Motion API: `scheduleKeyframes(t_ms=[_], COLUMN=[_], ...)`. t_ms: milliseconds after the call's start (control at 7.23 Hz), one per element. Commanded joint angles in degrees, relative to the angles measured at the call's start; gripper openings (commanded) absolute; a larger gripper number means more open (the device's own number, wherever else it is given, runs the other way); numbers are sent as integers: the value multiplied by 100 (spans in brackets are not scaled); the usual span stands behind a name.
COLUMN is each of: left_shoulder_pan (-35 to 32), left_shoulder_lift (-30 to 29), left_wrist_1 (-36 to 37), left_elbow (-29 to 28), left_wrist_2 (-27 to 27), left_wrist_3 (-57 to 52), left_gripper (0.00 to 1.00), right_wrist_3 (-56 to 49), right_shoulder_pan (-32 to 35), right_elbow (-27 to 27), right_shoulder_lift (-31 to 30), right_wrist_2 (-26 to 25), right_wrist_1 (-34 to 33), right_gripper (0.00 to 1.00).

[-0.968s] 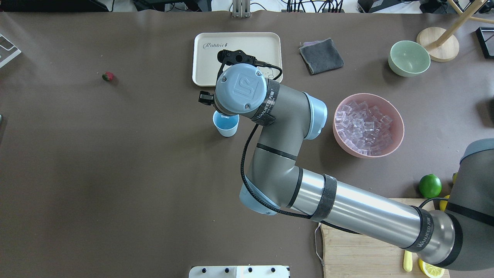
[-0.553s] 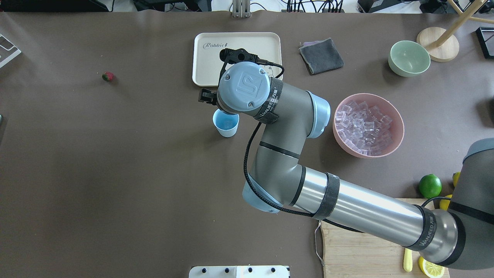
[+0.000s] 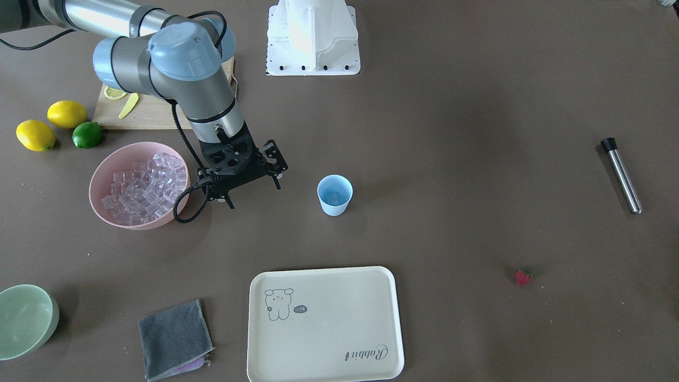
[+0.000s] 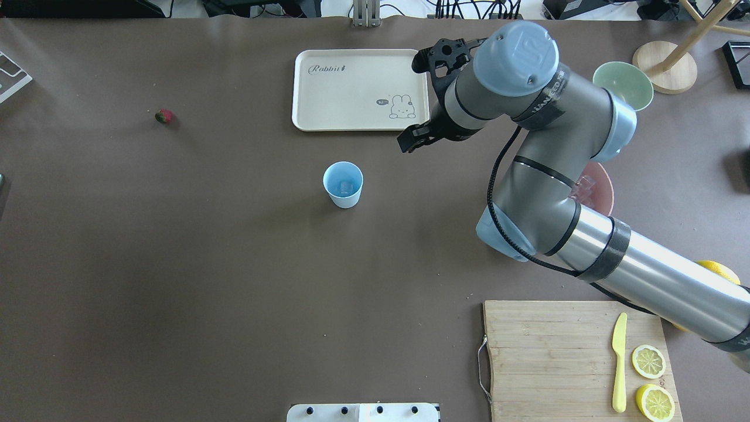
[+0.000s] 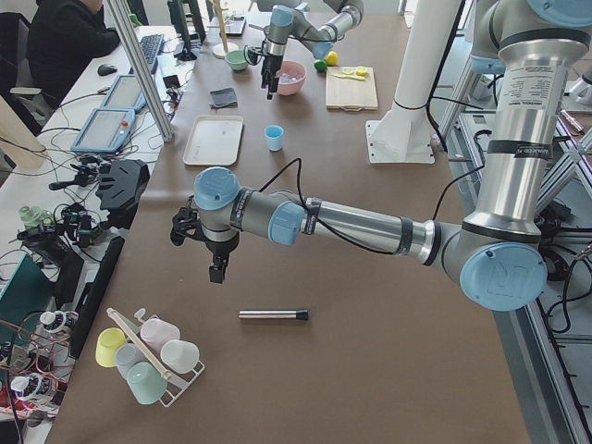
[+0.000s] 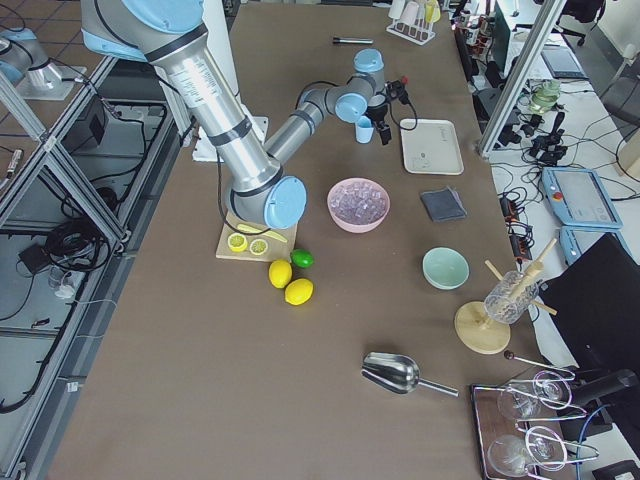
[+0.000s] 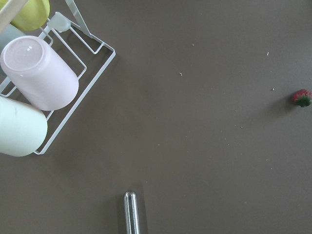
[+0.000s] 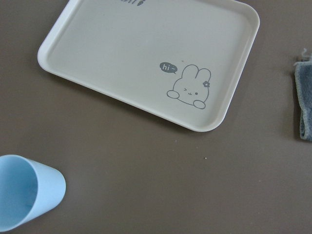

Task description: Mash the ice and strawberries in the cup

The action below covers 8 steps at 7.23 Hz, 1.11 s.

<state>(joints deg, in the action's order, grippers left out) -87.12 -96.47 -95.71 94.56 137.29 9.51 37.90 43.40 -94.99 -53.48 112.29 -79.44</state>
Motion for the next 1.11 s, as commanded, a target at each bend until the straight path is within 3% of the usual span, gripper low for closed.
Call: scheduleKeyframes(t_ms=[0, 415, 692, 968], left_shoulder_pan=[2, -16, -16, -16], left_shoulder_lift=[15, 24, 59, 41], left_wrist_1=[0, 0, 0, 8], left_elbow=[27, 167, 369, 361], left_wrist_2=[0, -9, -18, -26], left_wrist_3=[7, 94, 279, 288], left_gripper=[98, 98, 98, 98], right_wrist_3=[-1846, -3451, -3456, -3473], right_shoulder_pan=[537, 828, 750, 574], right_elbow=[-72, -55, -212, -187], right_shoulder_lift=[-468, -1100, -1437, -1428], right_wrist_2=[530, 864, 1093, 1050], right_wrist_1=[-1, 17, -18, -19], right_gripper=[98, 98, 83, 81])
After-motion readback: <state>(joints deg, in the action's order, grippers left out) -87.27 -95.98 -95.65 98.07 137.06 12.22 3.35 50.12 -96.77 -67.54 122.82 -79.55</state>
